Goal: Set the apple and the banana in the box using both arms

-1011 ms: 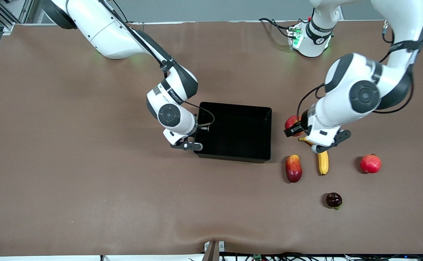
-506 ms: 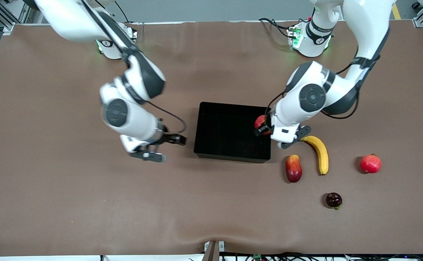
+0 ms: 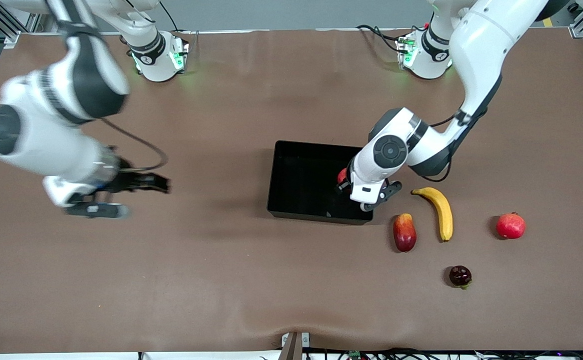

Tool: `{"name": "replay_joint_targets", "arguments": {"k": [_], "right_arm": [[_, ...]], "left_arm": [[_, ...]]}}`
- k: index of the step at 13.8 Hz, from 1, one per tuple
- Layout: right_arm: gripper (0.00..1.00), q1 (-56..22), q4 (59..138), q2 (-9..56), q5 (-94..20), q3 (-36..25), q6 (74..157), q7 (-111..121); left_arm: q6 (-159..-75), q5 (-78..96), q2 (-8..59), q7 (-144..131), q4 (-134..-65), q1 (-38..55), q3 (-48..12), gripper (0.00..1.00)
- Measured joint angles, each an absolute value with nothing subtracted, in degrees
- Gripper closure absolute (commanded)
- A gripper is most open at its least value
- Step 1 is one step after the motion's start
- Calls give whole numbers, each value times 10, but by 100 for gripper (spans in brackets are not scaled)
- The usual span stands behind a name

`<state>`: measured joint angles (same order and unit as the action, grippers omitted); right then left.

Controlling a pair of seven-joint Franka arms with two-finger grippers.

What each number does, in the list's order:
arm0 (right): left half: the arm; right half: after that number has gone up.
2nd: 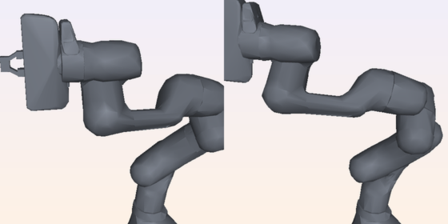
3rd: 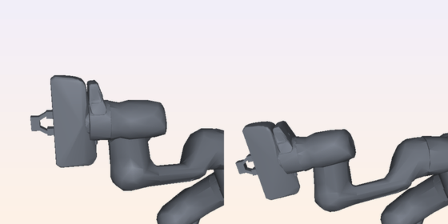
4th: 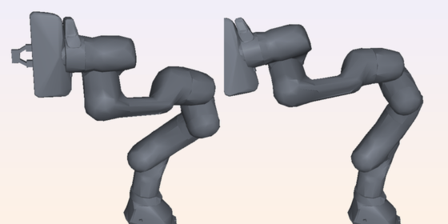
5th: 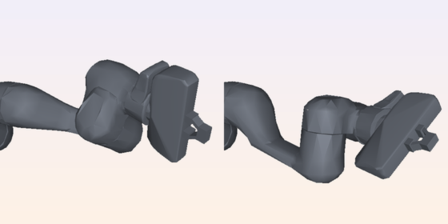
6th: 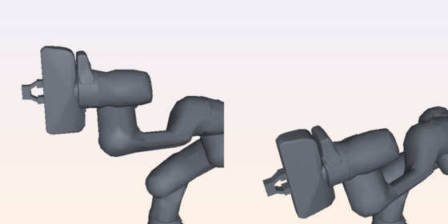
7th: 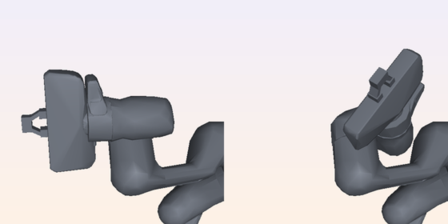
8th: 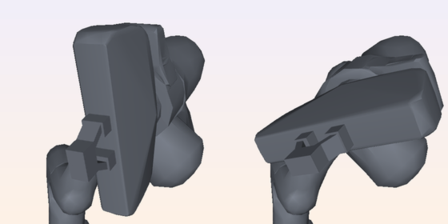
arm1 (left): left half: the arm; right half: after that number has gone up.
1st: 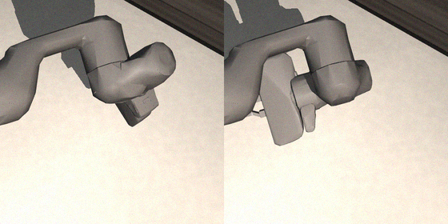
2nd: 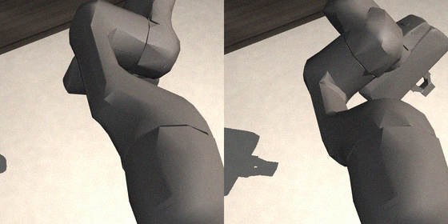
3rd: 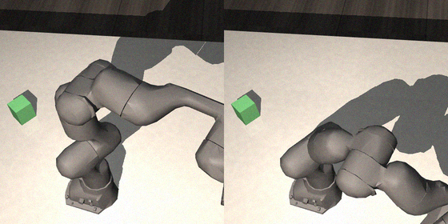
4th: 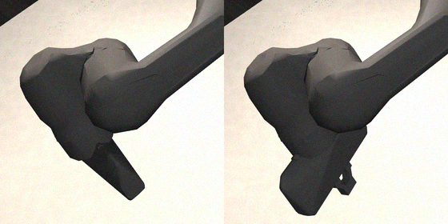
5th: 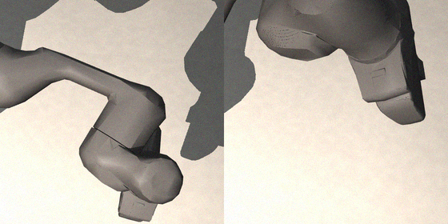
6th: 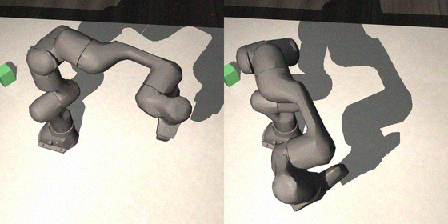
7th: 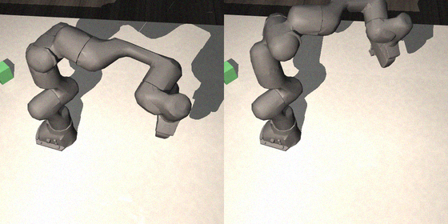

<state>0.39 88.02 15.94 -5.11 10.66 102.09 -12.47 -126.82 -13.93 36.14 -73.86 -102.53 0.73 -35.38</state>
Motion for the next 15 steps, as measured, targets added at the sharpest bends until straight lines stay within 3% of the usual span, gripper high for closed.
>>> {"name": "replay_joint_targets", "arguments": {"k": [3,5,6,7,8,9,15], "right_arm": [[0,6,883,120,-54,22,976,-45],[0,6,883,88,-54,-18,937,-2],[0,7,883,70,-54,-32,920,8],[0,7,883,53,-54,-41,905,11],[0,7,884,38,-54,-45,888,11],[0,6,885,25,-54,-47,874,8],[0,6,889,-19,-39,-48,807,-32]], "left_arm": [[-1277,-171,390,-742,-1025,11,-354,100],[-1280,-175,402,-742,-1024,11,-353,93],[-1280,-176,404,-742,-1024,11,-352,81],[-1280,-178,406,-742,-1024,11,-351,59],[-1280,-180,407,-742,-1023,11,-349,18],[-1280,-181,407,-742,-1023,11,-349,0],[-1268,-189,404,-742,-1000,8,-349,0]]}}
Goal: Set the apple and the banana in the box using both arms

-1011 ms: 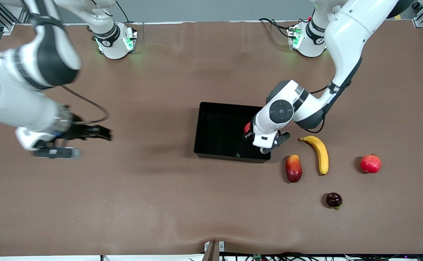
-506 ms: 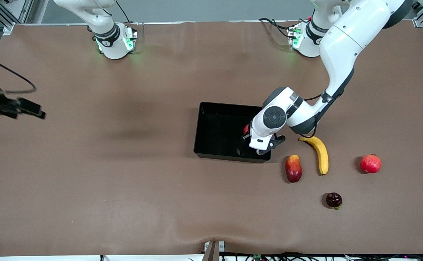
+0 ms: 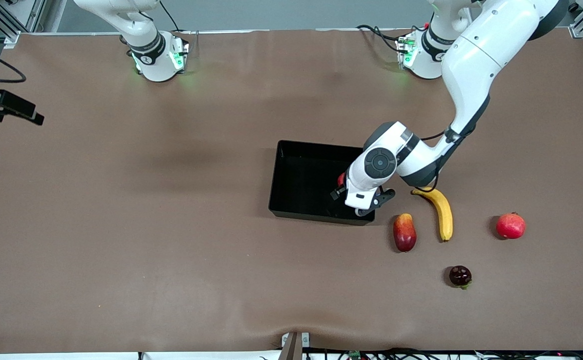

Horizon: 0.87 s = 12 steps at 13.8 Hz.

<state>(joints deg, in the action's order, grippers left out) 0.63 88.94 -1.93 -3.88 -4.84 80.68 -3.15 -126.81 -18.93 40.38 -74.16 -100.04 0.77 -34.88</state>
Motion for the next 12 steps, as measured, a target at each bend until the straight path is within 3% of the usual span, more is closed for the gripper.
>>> {"name": "replay_joint_targets", "arguments": {"k": [7,12], "right_arm": [[0,3,890,-20,0,-47,835,-32],[0,0,890,-19,11,-43,850,-36]], "left_arm": [[-1051,-191,326,-666,-847,-1,-351,0],[-993,-191,266,-526,-820,-75,-350,0]]}}
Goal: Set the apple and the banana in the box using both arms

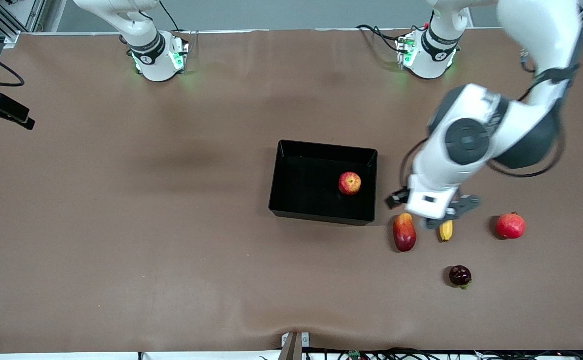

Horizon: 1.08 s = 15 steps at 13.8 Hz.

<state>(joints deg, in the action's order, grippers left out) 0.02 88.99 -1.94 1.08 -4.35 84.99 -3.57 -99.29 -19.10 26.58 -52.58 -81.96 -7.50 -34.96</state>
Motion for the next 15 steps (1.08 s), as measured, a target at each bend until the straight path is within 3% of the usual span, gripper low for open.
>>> {"name": "replay_joint_targets", "arguments": {"k": [7,10,15], "right_arm": [[0,1,890,-17,7,-43,866,-37],[0,0,890,-16,3,-42,865,-37],[0,0,891,-16,3,-41,865,-37]], "left_arm": [[-977,-191,266,-378,-852,-188,-346,0],[-1060,-191,293,-372,-925,-237,-344,0],[-1266,-191,317,-372,-1075,-294,-342,0]]}}
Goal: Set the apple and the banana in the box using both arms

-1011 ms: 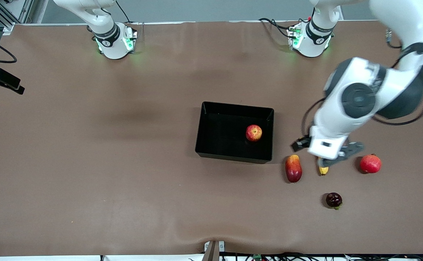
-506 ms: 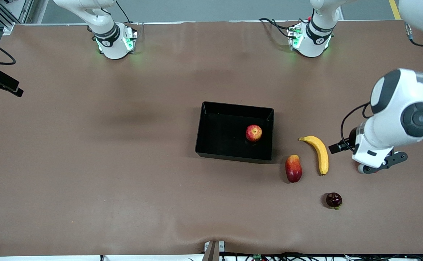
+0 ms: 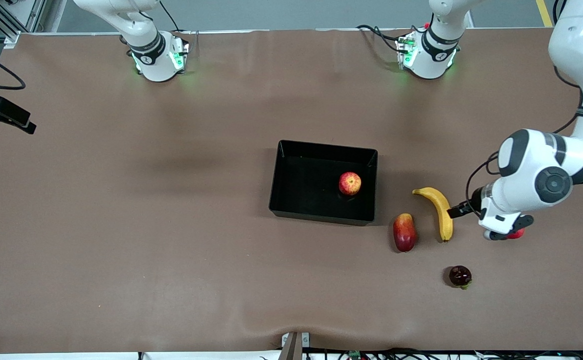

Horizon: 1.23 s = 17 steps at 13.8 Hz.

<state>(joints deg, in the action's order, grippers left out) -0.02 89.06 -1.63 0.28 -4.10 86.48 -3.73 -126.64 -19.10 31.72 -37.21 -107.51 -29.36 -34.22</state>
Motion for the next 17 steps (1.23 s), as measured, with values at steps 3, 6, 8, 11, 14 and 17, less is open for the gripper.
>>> {"name": "replay_joint_targets", "arguments": {"k": [3,6,8,11,14,17], "right_arm": [[0,0,891,-16,3,-41,865,-37],[0,0,891,-16,3,-41,865,-37],[0,0,891,-16,3,-41,865,-37],[0,0,891,-16,3,-41,865,-37],[0,0,891,-16,3,-41,865,-37],[0,0,891,-16,3,-41,865,-37]], "left_arm": [[-1311,-191,339,-372,-1098,-305,-342,6],[-1313,-191,349,-372,-1099,-305,-344,27],[-1320,-191,360,-372,-1099,-305,-344,55],[-1325,-191,370,-369,-1099,-304,-345,100],[-1314,-191,358,-351,-1095,-305,-357,100],[-1258,-191,308,-349,-1083,-305,-396,100]]}}
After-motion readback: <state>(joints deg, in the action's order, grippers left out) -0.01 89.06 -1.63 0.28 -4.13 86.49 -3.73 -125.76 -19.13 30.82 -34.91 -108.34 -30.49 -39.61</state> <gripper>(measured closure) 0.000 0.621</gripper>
